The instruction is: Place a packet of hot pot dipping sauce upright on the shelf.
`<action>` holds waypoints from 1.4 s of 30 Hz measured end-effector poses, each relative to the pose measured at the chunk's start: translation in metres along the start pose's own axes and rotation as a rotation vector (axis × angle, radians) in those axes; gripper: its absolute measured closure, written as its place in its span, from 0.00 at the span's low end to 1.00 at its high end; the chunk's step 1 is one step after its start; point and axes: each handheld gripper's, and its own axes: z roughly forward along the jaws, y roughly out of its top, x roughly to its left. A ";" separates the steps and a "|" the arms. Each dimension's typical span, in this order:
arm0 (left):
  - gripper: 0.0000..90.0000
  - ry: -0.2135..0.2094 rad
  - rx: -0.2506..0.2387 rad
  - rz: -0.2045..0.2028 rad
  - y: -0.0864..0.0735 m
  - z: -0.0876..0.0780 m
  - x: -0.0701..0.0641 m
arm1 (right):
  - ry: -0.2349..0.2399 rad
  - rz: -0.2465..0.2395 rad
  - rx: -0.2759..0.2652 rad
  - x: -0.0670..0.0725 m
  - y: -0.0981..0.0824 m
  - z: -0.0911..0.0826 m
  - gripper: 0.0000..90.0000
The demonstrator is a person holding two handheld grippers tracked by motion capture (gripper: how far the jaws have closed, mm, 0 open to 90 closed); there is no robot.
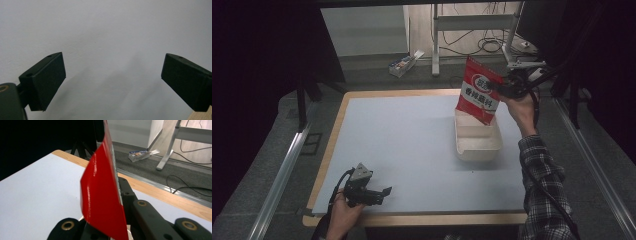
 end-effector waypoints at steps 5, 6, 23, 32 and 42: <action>0.06 0.001 0.001 0.002 0.000 0.000 0.000 | -0.014 0.009 0.007 -0.004 -0.006 -0.002 0.98; 0.06 0.000 0.000 0.000 0.000 0.000 0.000 | -0.015 0.005 0.011 -0.004 -0.006 -0.001 0.98; 0.06 0.000 0.003 0.005 0.000 0.000 0.000 | -0.017 -0.001 0.054 0.001 -0.021 0.015 0.98; 0.06 0.001 0.008 0.010 0.000 0.001 -0.001 | -0.045 0.008 0.065 0.001 -0.030 0.017 0.98; 0.06 0.002 0.010 0.010 0.000 0.001 -0.001 | -0.086 0.020 0.098 0.001 -0.031 0.017 0.94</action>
